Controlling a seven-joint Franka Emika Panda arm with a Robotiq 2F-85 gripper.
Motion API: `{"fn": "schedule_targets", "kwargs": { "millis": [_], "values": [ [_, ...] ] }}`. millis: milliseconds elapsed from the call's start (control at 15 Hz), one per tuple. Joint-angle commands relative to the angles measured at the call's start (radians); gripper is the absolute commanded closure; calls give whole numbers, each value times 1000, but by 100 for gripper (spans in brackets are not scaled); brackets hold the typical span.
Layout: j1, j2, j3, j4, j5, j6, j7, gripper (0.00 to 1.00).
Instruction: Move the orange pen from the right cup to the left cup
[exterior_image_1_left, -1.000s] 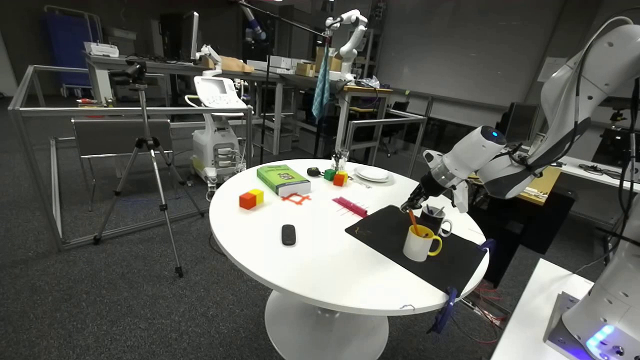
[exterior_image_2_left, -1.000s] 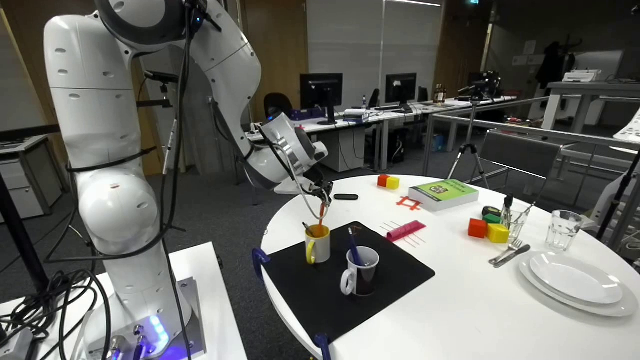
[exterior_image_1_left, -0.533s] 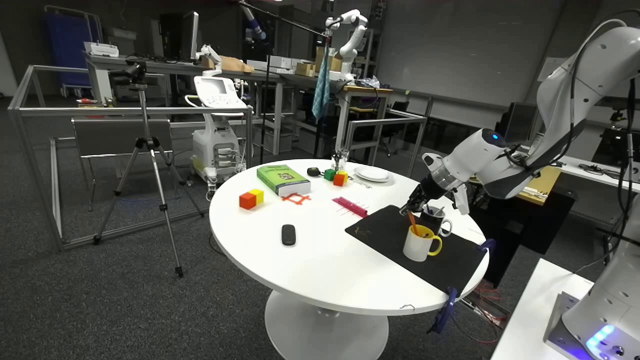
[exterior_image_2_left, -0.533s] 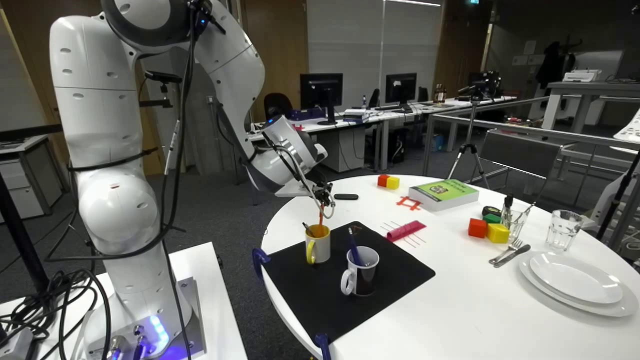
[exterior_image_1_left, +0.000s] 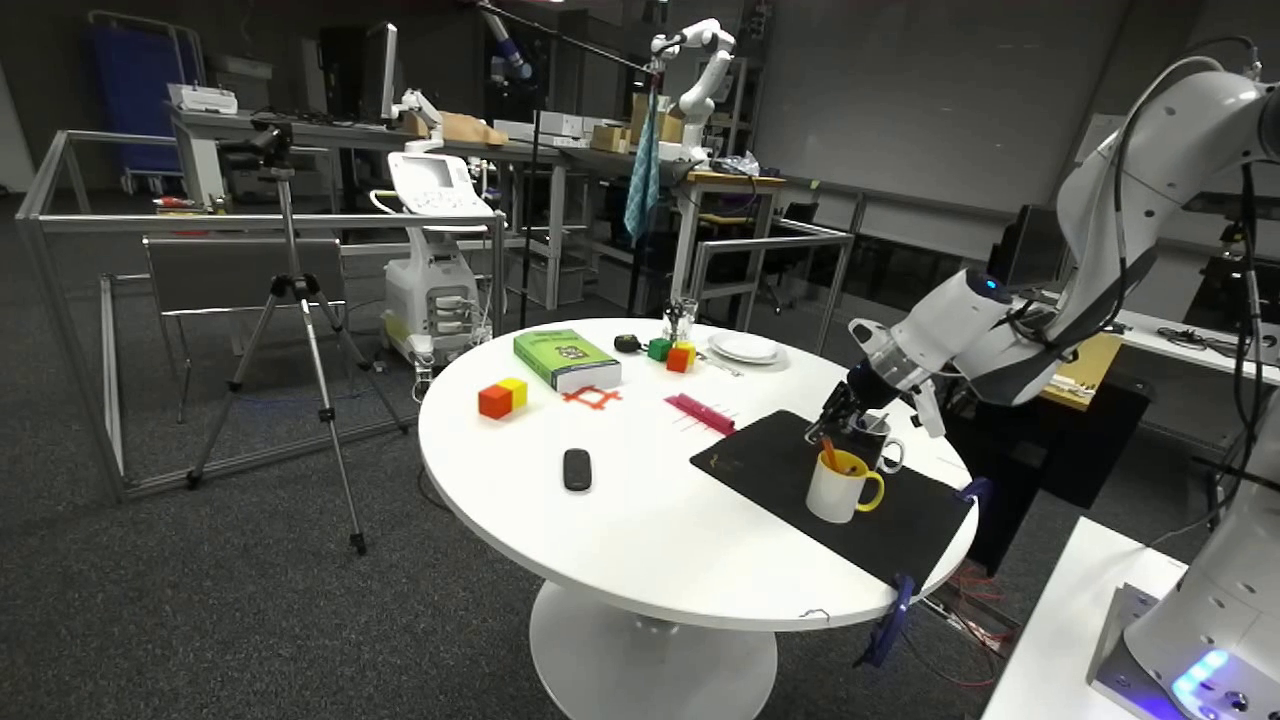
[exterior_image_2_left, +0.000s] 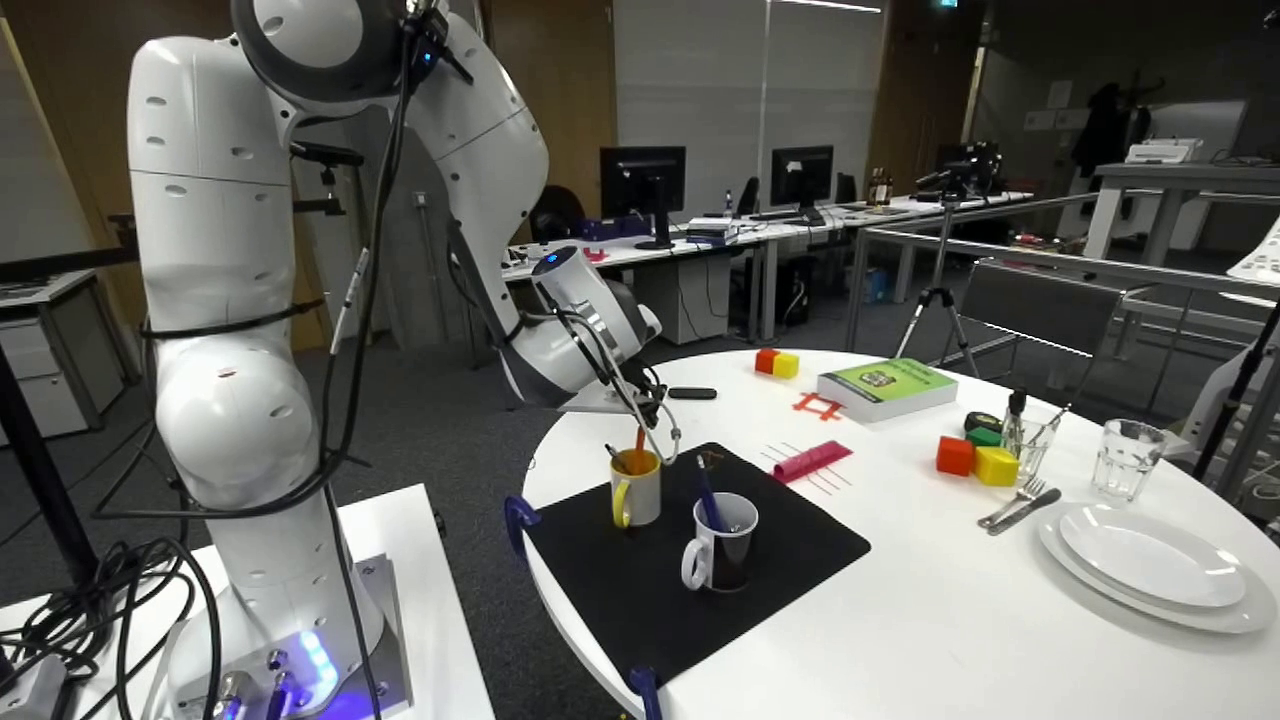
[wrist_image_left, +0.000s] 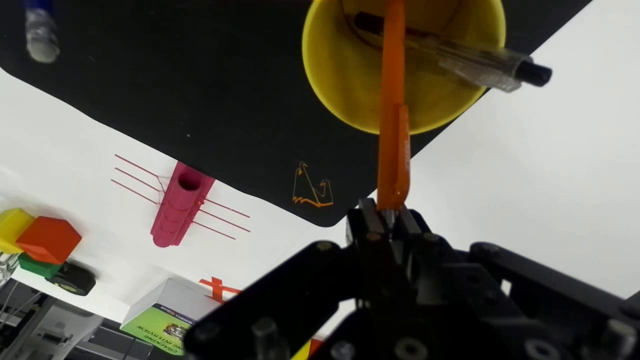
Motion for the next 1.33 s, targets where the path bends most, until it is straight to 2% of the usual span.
{"fn": "schedule_targets", "kwargs": {
  "millis": [0, 133, 200, 267, 333, 600, 667, 733, 800, 933, 1000, 1267],
  "values": [
    [-20, 21, -23, 14, -35, 54, -42, 98],
    [-20, 30, -29, 11, -33, 57, -64, 95],
    [-120, 14, 78, -33, 129, 31, -241, 66],
    [-35, 32, -13, 4, 5, 52, -116, 65],
    [-50, 31, 0, -1, 20, 49, -153, 59],
    [-46, 26, 0, -7, 13, 35, -158, 28],
    [-135, 5, 98, -60, 179, 12, -333, 21],
    [-63, 14, 24, -29, 51, 25, -195, 12],
    [-78, 4, 41, -47, 66, 25, -227, 6],
    [-81, -18, 46, -73, 59, 21, -218, 0],
    [-145, -47, 122, -131, 226, 3, -390, 0],
    [-173, -109, 186, -205, 449, 2, -580, 0]
  ]
}}
